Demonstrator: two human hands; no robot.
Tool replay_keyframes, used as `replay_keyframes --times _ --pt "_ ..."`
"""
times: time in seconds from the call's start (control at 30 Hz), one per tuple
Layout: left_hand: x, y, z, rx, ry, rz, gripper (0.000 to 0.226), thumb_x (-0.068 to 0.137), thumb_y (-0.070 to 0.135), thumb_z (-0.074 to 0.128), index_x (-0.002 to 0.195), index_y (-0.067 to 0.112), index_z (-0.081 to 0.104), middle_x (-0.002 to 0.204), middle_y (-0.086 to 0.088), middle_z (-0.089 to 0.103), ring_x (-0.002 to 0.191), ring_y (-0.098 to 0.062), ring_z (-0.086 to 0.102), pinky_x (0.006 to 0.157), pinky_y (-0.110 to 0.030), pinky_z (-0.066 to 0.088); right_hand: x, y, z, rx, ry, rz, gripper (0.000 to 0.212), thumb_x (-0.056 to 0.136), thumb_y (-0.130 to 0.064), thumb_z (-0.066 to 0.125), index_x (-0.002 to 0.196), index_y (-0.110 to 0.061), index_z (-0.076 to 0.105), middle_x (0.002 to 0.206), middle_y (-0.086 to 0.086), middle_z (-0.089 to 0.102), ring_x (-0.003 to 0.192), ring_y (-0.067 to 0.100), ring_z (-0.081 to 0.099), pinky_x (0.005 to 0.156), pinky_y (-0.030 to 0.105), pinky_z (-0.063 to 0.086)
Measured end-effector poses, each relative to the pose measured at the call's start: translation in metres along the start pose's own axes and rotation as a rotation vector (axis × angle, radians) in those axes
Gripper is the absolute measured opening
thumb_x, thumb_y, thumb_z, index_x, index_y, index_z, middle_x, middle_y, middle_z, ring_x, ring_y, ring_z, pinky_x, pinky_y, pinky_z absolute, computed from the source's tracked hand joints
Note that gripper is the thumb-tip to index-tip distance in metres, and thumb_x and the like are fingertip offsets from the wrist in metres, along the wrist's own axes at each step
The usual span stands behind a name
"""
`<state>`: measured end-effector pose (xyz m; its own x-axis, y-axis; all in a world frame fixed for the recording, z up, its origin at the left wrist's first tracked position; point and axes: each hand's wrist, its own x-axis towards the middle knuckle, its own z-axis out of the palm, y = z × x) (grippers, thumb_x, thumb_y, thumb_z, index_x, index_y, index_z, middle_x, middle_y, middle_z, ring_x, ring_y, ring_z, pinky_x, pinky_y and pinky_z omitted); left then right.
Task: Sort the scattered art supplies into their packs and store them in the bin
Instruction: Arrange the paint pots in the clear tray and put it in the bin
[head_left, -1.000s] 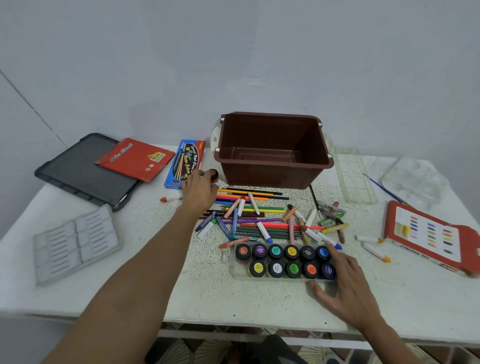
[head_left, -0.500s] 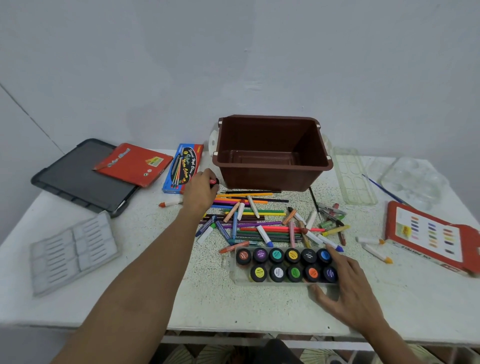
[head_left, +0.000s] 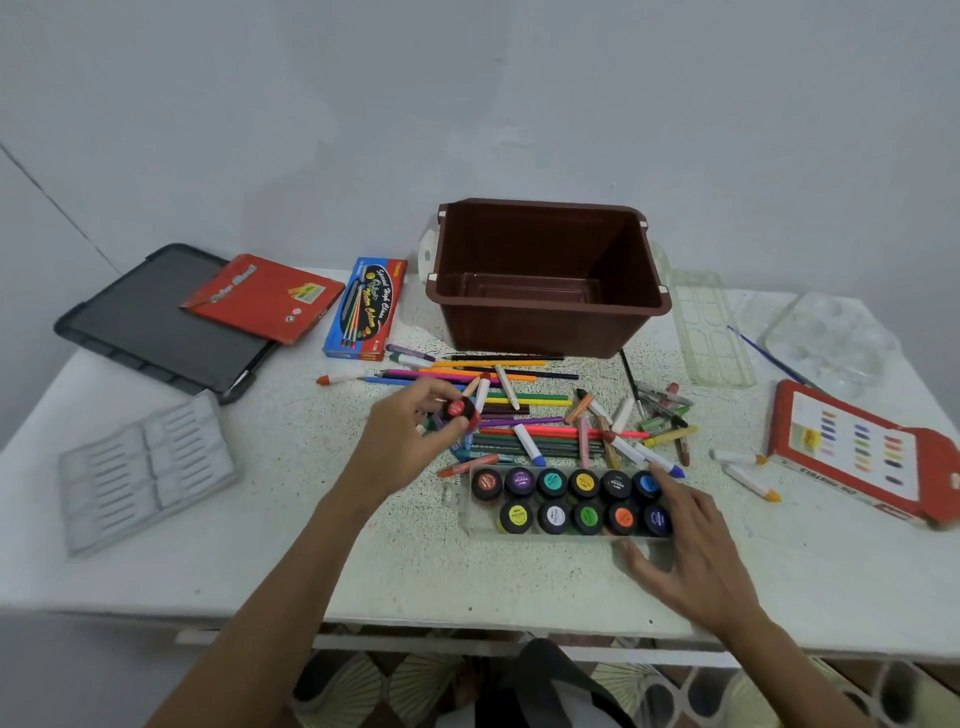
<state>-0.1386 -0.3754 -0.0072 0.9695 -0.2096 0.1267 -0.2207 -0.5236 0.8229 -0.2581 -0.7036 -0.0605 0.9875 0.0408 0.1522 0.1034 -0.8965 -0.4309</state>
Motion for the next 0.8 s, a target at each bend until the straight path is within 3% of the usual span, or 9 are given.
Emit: replay_keyframes --times 0.1,0.33,0.63,0.8 --pt "-0.022 0.009 0.005 -0.018 -0.097 -0.069 0.029 0.08 0.027 0.08 0.103 0.034 0.064 0.1 0.024 0.066 0.095 0.008 0.061 0.084 -0.013 0.046 0.0 0.0 0.001 -0.009 -0.003 0.0 0.086 0.08 -0.065 0.052 0.148 -0.018 0.032 0.133 0.001 0.053 0.116 0.018 0.044 0.098 0.039 0.042" --pt "-0.051 0.004 0.014 0.041 -0.263 -0.078 0.028 0.078 0.034 0.081 0.1 0.038 0.065 0.101 0.021 0.067 0.096 0.007 0.059 0.084 -0.015 0.043 -0.001 0.002 0.002 -0.028 -0.013 -0.007 0.086 0.08 -0.065 0.051 0.149 -0.019 0.03 0.137 0.002 0.051 0.118 0.018 0.043 0.099 0.037 0.04" --pt "-0.061 -0.002 0.018 0.128 -0.3 0.021 0.025 0.08 0.039 0.077 0.102 0.034 0.067 0.106 0.019 0.066 0.093 0.0 0.059 0.09 -0.034 0.051 -0.002 0.003 0.002 -0.025 -0.02 0.0 0.086 0.081 -0.067 0.05 0.15 -0.021 0.027 0.138 0.0 0.05 0.118 0.017 0.042 0.1 0.04 0.043" --pt "-0.065 -0.006 0.026 0.157 -0.232 0.101 0.024 0.083 0.04 0.073 0.105 0.031 0.067 0.108 0.018 0.066 0.094 0.004 0.057 0.087 -0.03 0.05 -0.001 0.001 0.001 -0.022 -0.012 -0.01 0.085 0.081 -0.065 0.05 0.149 -0.017 0.031 0.136 0.003 0.052 0.117 0.018 0.043 0.099 0.039 0.041"
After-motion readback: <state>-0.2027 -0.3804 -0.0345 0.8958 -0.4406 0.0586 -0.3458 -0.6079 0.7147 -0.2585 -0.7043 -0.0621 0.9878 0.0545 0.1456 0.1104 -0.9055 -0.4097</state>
